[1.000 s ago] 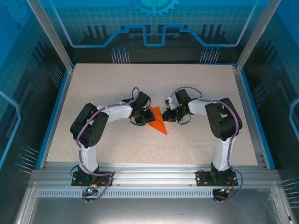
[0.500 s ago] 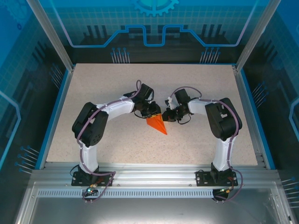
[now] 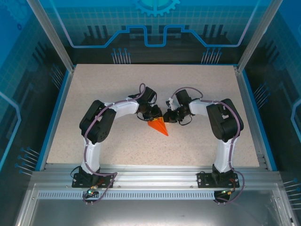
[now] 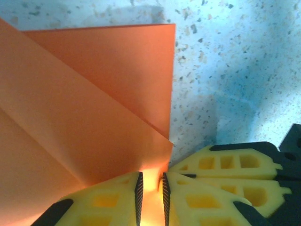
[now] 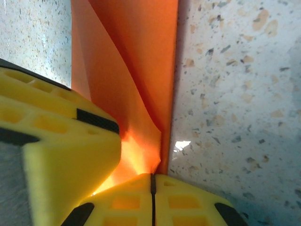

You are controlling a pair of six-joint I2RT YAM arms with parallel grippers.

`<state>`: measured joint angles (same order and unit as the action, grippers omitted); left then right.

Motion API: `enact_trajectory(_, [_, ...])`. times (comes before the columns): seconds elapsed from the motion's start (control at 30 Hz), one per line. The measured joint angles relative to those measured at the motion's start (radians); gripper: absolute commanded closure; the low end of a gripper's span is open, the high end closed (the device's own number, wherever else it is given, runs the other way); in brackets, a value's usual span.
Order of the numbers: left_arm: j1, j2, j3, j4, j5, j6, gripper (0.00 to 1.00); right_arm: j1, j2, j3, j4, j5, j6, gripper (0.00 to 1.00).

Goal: Fold a paper plane with a square sheet of paper (fold left side to right side)
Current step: Fourth fold the wing at the center of the table.

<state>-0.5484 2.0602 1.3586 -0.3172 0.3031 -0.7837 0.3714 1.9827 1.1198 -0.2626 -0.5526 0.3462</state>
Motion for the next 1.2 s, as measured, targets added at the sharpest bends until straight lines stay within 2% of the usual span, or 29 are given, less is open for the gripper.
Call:
enact_trajectory(0.2, [0.0, 0.014, -0.009, 0.01, -0.002, -0.002, 0.78, 0.001, 0.0, 0.0, 0.0, 0.001, 0.001, 0.9])
enact_trajectory(0.5, [0.003, 0.009, -0.035, 0.041, 0.0, -0.004, 0.78, -0.003, -0.06, -0.008, -0.037, 0.03, 0.002, 0.74])
enact_trajectory(0.77, [0.003, 0.008, -0.039, 0.048, 0.0, -0.004, 0.79, 0.008, -0.217, -0.084, -0.051, -0.021, 0.005, 0.76])
enact_trajectory(1.2, [0.003, 0.006, -0.044, 0.054, 0.0, -0.004, 0.79, 0.069, -0.194, -0.118, -0.044, -0.084, 0.015, 0.77])
